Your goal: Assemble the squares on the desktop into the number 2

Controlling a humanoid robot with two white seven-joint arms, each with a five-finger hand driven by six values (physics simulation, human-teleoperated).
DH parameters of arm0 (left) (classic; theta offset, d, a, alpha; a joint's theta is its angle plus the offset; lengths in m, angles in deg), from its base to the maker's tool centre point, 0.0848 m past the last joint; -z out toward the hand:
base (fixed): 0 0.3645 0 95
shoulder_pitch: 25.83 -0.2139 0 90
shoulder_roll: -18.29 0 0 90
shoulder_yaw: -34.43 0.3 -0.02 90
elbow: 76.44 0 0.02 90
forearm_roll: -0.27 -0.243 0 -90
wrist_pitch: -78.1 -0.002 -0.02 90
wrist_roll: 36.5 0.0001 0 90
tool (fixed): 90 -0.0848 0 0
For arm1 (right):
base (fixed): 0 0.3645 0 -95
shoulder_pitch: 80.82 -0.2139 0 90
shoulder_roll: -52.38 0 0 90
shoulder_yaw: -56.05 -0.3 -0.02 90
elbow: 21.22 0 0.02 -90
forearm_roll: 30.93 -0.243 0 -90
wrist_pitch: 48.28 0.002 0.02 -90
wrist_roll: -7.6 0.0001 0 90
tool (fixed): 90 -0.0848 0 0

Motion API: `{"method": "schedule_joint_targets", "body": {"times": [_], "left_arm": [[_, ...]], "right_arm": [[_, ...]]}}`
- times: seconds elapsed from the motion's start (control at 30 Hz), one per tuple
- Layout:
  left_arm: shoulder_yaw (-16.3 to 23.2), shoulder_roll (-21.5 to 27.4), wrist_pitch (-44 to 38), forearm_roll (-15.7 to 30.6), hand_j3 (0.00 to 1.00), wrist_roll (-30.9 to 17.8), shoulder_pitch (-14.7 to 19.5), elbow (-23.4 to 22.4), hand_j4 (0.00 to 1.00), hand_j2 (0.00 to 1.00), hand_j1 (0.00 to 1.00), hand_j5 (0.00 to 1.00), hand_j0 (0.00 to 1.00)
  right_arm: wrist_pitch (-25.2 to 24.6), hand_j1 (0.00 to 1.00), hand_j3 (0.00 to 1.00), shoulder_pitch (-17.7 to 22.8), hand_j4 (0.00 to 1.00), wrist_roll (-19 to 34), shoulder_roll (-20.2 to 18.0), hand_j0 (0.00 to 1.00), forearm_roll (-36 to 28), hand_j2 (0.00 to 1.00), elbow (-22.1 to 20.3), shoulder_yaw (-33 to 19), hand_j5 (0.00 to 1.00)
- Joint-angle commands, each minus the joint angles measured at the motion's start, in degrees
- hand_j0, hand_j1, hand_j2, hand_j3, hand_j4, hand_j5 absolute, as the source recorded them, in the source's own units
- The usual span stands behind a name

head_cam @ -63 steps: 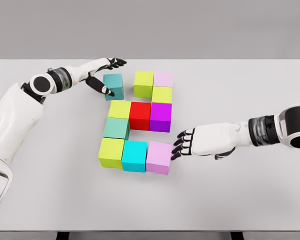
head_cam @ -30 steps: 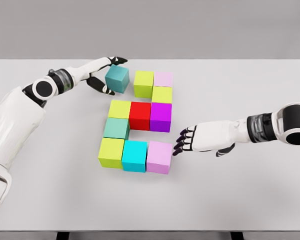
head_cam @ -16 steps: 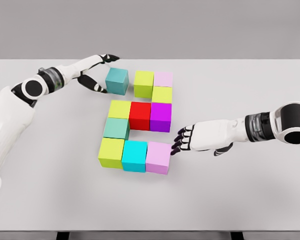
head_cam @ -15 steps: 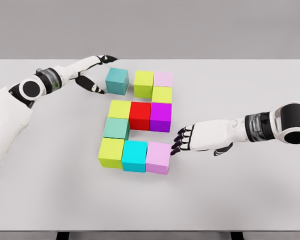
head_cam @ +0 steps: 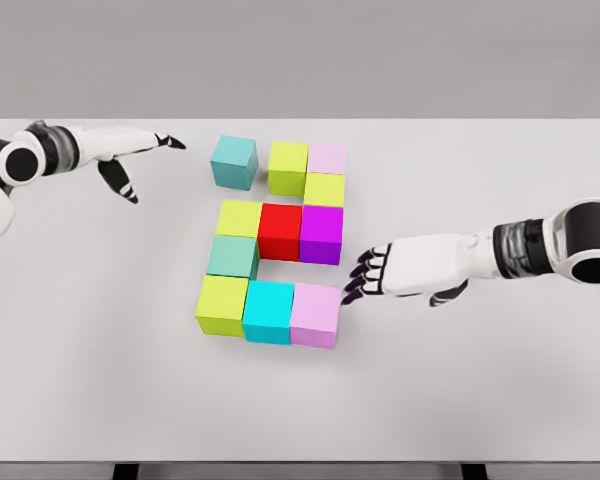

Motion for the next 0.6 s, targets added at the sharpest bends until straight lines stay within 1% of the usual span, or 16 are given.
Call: {"method": "schedule_joint_targets", "body": {"times": [0.0,0.03,0.07,0.13,0.17,0.23,0.27,0.3,0.33,0.37,0.4,0.43,0.47,0.5,0.53,0.57], "left_arm": [[-0.1,-0.4,-0.2,-3.1,0.99,-0.1,0.0,0.1,0.99,0.99,0.99,0.99,0.99],[-0.2,-1.3,-0.2,-3.4,0.99,-0.1,0.1,0.3,0.99,0.99,0.99,0.99,0.99],[-0.1,-1.6,-0.2,-3.7,0.99,-0.1,0.1,0.3,0.99,0.99,0.99,0.99,0.99],[-0.1,-1.6,0.1,-4.8,0.99,-0.1,0.1,0.8,0.99,0.99,0.99,0.99,0.99],[-0.1,-1.9,0.1,-5.1,0.99,-0.1,0.0,2.2,0.99,0.99,0.99,0.99,0.99],[-0.1,-1.7,0.1,-5.2,0.99,-0.1,-0.4,5.4,0.99,0.99,0.99,0.99,0.99],[-0.1,-1.7,0.1,-6.5,0.99,-0.1,-0.4,6.1,0.99,0.99,0.99,0.99,0.99],[-0.1,-1.7,0.2,-7.0,0.99,-0.1,-0.1,6.1,0.99,0.99,0.99,0.99,0.99],[0.0,-1.7,0.3,-6.9,0.99,-0.1,0.0,5.9,0.99,0.99,0.99,0.99,0.99],[0.3,-1.8,0.3,-6.9,0.99,-0.1,0.1,5.8,0.99,0.99,0.99,0.99,0.99],[1.3,-1.7,0.2,-6.7,0.99,-0.1,0.6,5.4,0.99,0.99,0.99,0.99,0.99],[2.4,-1.7,0.2,-6.6,0.99,-0.1,1.4,4.6,0.99,0.99,0.99,0.99,0.99],[2.6,-1.6,0.2,-6.6,0.99,-0.1,1.8,3.9,0.99,0.99,0.99,0.99,0.99],[2.9,-1.3,0.3,-6.6,0.99,-0.1,2.2,3.4,0.99,0.99,0.99,0.99,0.99],[3.0,-1.2,0.4,-6.6,0.99,-0.1,2.6,2.8,0.99,0.99,0.99,0.99,0.99],[4.1,-1.2,0.5,-6.6,0.99,-0.1,3.3,2.0,0.99,0.99,0.99,0.99,0.99]], "right_arm": [[-0.1,1.0,1.0,0.0,1.0,0.0,-1.7,1.0,-0.5,1.0,0.1,-0.7,1.0],[-0.1,1.0,1.0,0.0,1.0,0.0,-3.7,1.0,-1.3,1.0,1.1,-2.8,1.0],[-0.1,1.0,1.0,0.1,1.0,0.0,-4.1,1.0,-4.5,1.0,3.4,-6.9,1.0],[-0.8,1.0,1.0,0.4,1.0,0.0,-5.8,1.0,-17.3,1.0,11.2,-14.7,1.0],[-0.4,1.0,1.0,0.5,1.0,0.0,-6.0,1.0,-19.3,1.0,11.6,-16.2,1.0],[-0.8,1.0,1.0,0.4,1.0,0.0,-5.6,1.0,-19.4,1.0,9.8,-17.4,1.0],[-0.8,1.0,1.0,0.8,1.0,0.0,-5.2,1.0,-19.5,1.0,9.5,-18.7,1.0],[-2.2,1.0,1.0,1.5,1.0,0.0,-5.0,1.0,-19.9,1.0,9.8,-20.1,1.0],[-5.0,1.0,1.0,2.0,1.0,0.0,-5.0,1.0,-20.0,1.0,10.3,-20.7,1.0],[-6.4,1.0,1.0,2.1,1.0,0.0,-5.1,1.0,-20.1,1.0,10.6,-20.7,1.0],[-6.5,1.0,1.0,2.1,1.0,0.0,-5.2,1.0,-21.5,1.0,11.0,-20.8,1.0],[-6.4,1.0,1.0,2.1,1.0,0.0,-5.8,1.0,-25.3,1.0,10.9,-21.2,1.0],[-6.0,1.0,1.0,3.0,1.0,0.0,-5.9,1.0,-28.2,1.0,10.7,-23.1,1.0],[-5.8,1.0,1.0,5.7,1.0,0.0,-5.5,1.0,-28.4,1.0,10.0,-25.4,1.0],[-5.7,1.0,1.0,7.6,1.0,0.0,-5.4,1.0,-28.5,1.0,9.1,-27.8,1.0],[-4.6,1.0,1.0,8.0,1.0,0.0,-5.4,1.0,-28.6,1.0,7.1,-29.1,1.0]]}}
